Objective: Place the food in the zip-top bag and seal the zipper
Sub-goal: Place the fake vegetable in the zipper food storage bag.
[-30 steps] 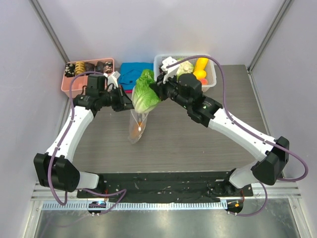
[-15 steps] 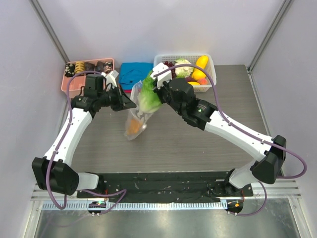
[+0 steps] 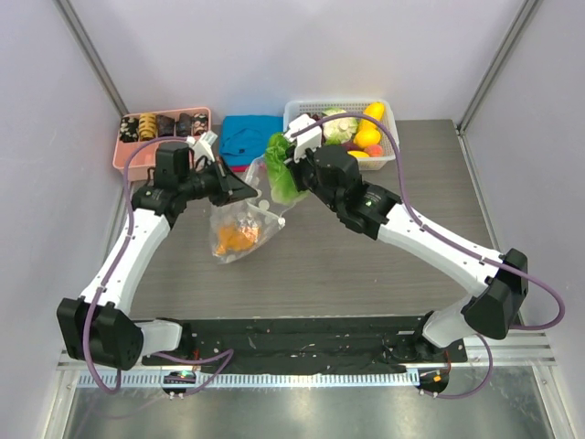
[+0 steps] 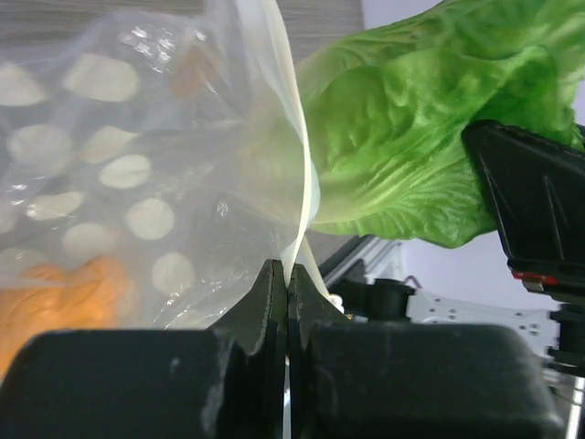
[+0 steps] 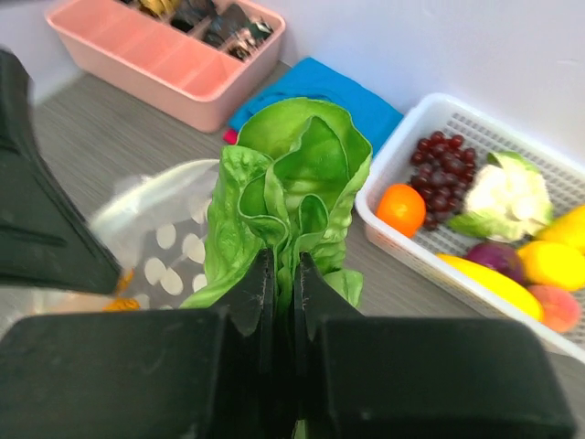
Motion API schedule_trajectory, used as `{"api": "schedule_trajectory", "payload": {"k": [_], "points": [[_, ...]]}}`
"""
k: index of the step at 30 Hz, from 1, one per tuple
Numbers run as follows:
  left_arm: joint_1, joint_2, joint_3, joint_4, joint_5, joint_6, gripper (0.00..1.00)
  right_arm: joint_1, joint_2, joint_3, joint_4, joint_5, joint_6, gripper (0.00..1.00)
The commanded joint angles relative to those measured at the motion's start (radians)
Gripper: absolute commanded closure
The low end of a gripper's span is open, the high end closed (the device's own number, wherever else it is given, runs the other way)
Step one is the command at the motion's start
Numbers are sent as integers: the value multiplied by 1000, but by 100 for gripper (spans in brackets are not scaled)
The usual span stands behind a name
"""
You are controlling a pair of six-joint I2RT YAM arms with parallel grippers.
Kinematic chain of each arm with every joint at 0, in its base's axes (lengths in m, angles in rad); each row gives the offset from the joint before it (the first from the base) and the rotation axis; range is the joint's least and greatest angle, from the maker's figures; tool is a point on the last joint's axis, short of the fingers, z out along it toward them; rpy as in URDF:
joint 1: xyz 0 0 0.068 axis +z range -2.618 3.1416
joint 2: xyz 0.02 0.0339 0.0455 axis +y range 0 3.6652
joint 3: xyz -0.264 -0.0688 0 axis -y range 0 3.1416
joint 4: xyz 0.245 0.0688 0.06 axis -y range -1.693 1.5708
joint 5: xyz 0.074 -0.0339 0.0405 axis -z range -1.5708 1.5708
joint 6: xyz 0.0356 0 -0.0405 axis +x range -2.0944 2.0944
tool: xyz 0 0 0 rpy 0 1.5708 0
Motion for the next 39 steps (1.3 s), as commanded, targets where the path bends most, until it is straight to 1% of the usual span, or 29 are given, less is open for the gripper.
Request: {"api": "schedule_trajectory", "payload": {"k": [1, 2, 3, 6, 9, 14, 16, 18, 20, 23, 25, 27, 30, 34, 35, 36, 37, 39], "points": [[6, -20, -35, 208, 95, -140, 100, -4, -53, 41, 184, -55, 215, 99], [6, -16, -41, 222, 102, -153, 100, -4, -48, 44, 192, -41, 296, 99], [5, -13, -44, 239, 111, -165, 100, -7, -48, 48, 192, -35, 330, 99], [14, -17, -87, 350, 154, -246, 100, -7, -36, 49, 196, -12, 442, 99], [29, -33, -134, 478, 194, -318, 100, -15, -28, 52, 173, -5, 518, 99], [58, -39, -202, 666, 236, -413, 100, -16, -1, 19, 62, -39, 536, 99], [64, -37, -225, 720, 247, -456, 100, -15, 7, 0, 32, -54, 540, 99], [70, -37, -252, 762, 251, -472, 100, -15, 24, 11, -35, -61, 554, 99], [70, -37, -274, 771, 248, -473, 100, -7, 38, 35, -75, -65, 549, 99], [70, -30, -289, 791, 256, -482, 100, 11, 67, 70, -113, -30, 520, 99], [70, -25, -292, 811, 263, -496, 100, 13, 78, 86, -115, -30, 551, 99], [70, -25, -295, 822, 266, -509, 100, 11, 87, 101, -109, -42, 620, 99], [70, -26, -298, 846, 268, -530, 100, 8, 121, 153, -118, -111, 699, 99], [72, -34, -314, 894, 279, -565, 100, -7, 165, 228, -178, -221, 764, 96], [74, -37, -317, 908, 280, -574, 100, -21, 173, 233, -189, -243, 788, 97], [74, -42, -320, 914, 280, -578, 100, -38, 174, 235, -190, -298, 840, 97], [80, -49, -332, 932, 283, -587, 100, -102, 176, 235, -190, -364, 914, 99], [84, -51, -343, 983, 286, -614, 100, -130, 174, 247, -200, -374, 956, 99]]}}
